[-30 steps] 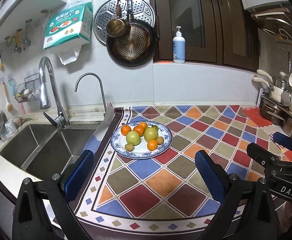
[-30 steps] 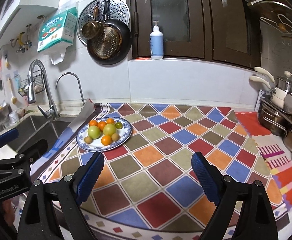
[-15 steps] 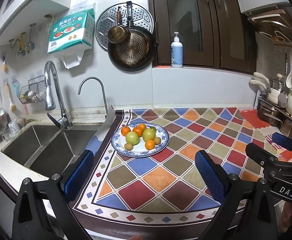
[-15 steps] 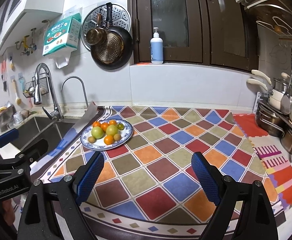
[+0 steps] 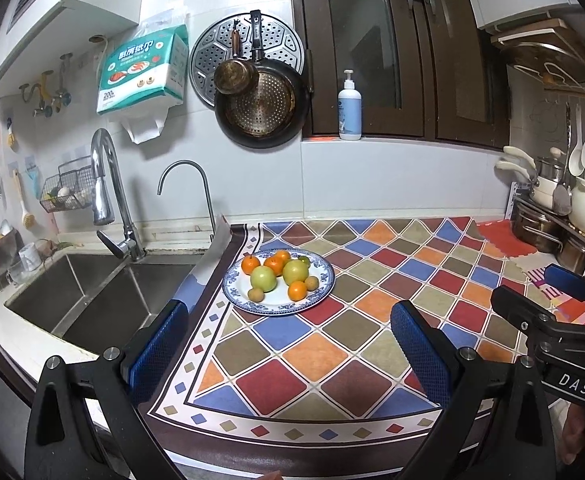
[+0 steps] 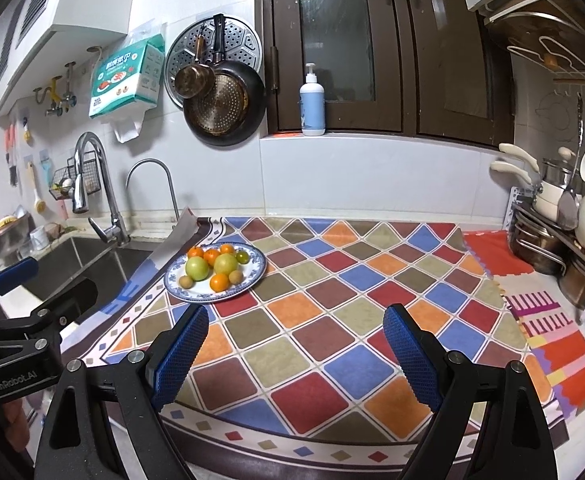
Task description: Organize fruits
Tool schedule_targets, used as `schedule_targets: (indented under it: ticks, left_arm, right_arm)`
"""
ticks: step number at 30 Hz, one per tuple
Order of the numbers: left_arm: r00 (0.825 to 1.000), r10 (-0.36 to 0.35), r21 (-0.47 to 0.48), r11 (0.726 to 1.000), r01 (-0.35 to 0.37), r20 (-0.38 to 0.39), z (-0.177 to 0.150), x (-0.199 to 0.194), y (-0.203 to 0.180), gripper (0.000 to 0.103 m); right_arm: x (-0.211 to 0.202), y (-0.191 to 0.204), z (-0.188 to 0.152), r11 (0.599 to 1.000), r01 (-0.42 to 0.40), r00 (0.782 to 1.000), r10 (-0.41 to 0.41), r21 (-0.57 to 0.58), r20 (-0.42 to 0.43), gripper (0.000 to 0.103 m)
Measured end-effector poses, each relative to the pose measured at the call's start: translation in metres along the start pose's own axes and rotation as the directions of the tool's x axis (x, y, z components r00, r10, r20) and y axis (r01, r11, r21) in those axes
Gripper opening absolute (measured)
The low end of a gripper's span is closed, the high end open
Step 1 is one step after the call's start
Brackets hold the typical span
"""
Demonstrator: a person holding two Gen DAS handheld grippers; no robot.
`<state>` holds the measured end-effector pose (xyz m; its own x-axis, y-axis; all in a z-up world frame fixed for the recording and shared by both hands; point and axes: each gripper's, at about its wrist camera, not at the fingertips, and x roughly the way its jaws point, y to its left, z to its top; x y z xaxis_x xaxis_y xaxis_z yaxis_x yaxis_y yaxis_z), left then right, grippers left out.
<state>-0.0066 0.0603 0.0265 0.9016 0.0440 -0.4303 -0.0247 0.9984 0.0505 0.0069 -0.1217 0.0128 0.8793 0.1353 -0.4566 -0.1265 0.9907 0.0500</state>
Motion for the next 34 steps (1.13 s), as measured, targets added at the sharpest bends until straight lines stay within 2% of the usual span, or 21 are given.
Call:
schedule_targets:
  ticks: [34]
  left_arm:
    - [1.0, -0.003, -0.003, 1.0, 0.003, -0.002, -0.0013, -0.0052, -0.0014, 0.103]
  right_arm:
    - [-0.0094, -0.0044, 0.0008, 1.0, -0.001, 1.0, 0.001, -0.001, 0.008, 0.09]
